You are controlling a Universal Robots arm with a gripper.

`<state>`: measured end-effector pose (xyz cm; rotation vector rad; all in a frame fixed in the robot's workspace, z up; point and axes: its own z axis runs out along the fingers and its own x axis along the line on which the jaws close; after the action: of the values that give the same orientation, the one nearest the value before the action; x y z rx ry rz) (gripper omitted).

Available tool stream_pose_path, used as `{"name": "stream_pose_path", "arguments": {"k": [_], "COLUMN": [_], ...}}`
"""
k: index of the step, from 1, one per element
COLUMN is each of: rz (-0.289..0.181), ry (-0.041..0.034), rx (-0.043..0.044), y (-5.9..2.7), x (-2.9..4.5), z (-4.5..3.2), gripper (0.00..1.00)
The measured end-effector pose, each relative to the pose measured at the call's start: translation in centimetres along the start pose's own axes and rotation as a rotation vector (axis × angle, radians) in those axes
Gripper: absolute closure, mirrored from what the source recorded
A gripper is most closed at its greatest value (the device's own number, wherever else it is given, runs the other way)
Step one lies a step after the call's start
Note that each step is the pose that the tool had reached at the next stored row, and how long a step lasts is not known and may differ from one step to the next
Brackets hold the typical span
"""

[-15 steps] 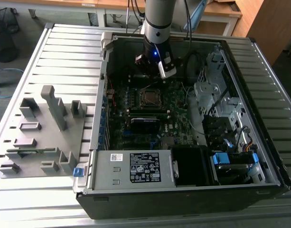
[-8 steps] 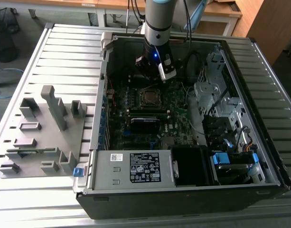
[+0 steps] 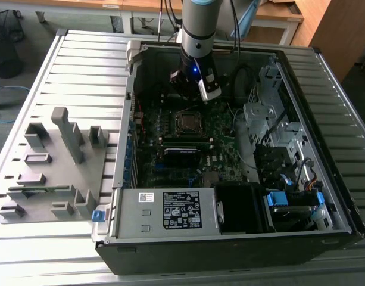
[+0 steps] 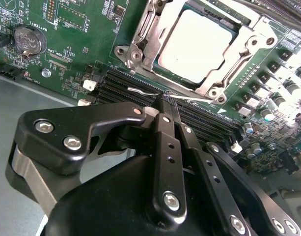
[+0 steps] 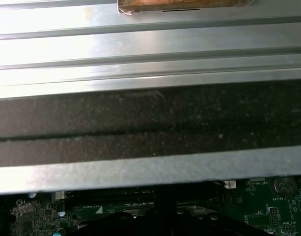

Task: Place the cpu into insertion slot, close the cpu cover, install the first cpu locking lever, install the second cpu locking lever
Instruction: 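Install the first cpu locking lever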

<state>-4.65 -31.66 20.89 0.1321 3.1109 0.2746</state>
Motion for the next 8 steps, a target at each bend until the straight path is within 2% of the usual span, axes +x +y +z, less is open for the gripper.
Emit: {"name": "stream_pose_path", "arguments": {"k": [3,8], "rz": [0.004,0.045], "ry": [-0.0007,-0.0079], "rx": [0.0004,0.0006], "y": [-0.01,-0.03], "x": [-0.1,-0.16], "z": [0.08,0.24], "gripper": [0.9,0.9]}}
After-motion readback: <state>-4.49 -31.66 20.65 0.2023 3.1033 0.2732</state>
